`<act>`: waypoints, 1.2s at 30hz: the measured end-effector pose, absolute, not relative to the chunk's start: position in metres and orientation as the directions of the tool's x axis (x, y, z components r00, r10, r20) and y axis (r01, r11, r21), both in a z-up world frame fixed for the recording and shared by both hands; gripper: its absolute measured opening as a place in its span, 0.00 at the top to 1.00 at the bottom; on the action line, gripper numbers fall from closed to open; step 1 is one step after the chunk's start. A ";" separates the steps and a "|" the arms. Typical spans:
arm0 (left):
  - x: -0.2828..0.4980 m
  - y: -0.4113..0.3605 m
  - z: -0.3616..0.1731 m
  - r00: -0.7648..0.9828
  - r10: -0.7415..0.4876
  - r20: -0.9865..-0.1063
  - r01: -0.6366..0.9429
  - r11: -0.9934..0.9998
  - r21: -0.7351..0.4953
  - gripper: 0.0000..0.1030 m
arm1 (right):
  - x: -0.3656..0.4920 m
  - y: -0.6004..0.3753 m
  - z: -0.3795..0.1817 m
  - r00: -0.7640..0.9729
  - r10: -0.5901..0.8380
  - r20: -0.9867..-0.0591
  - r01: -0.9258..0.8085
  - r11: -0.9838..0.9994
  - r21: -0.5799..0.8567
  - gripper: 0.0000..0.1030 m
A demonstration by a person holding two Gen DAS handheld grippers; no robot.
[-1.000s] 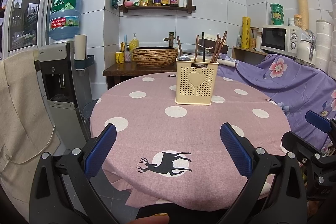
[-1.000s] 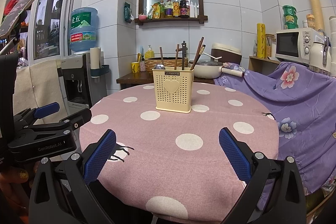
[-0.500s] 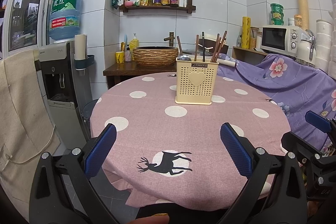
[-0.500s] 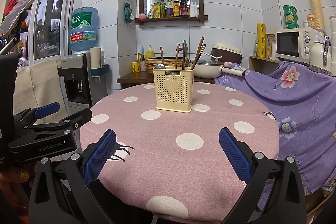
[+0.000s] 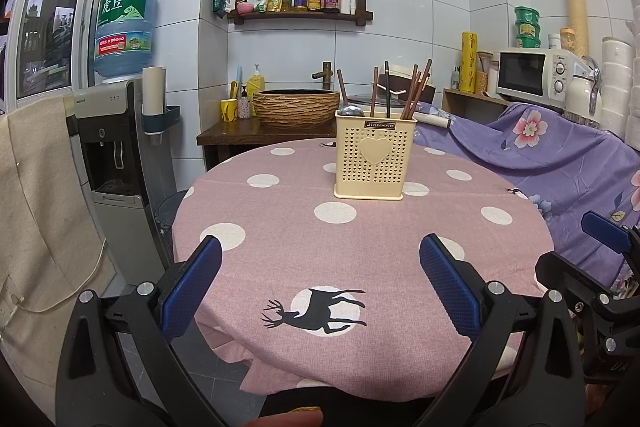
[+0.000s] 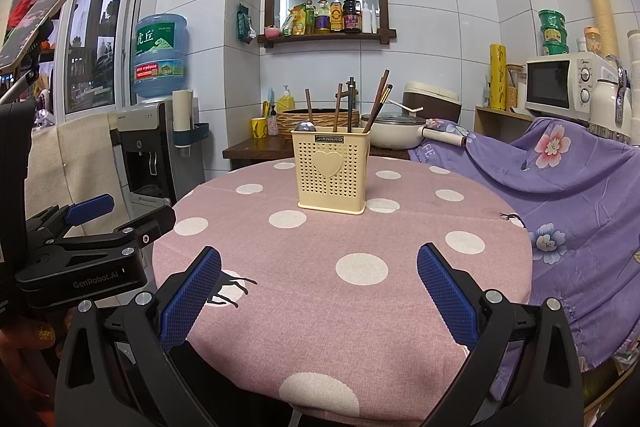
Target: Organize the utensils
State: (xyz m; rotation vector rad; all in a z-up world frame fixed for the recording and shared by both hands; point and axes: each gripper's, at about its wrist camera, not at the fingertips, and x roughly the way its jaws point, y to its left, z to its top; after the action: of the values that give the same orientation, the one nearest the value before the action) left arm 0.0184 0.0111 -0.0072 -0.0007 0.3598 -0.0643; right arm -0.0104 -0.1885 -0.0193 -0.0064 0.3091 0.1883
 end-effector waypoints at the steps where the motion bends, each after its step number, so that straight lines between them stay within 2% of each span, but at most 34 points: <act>1: 0.018 0.011 -0.007 0.934 -0.063 -0.352 0.063 0.998 -0.012 0.05 | -0.010 -0.189 -0.019 0.935 0.183 -0.303 -0.185 0.982 0.023 0.06; 36: 0.016 0.012 -0.006 0.933 -0.067 -0.354 0.065 0.998 -0.017 0.05 | -0.011 -0.187 -0.016 0.934 0.186 -0.306 -0.188 0.982 0.021 0.06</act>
State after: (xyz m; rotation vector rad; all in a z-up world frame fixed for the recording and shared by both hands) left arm 0.0160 0.0123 -0.0057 -0.0051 0.3619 -0.0678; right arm -0.0113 -0.1871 -0.0156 -0.0082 0.3118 0.1911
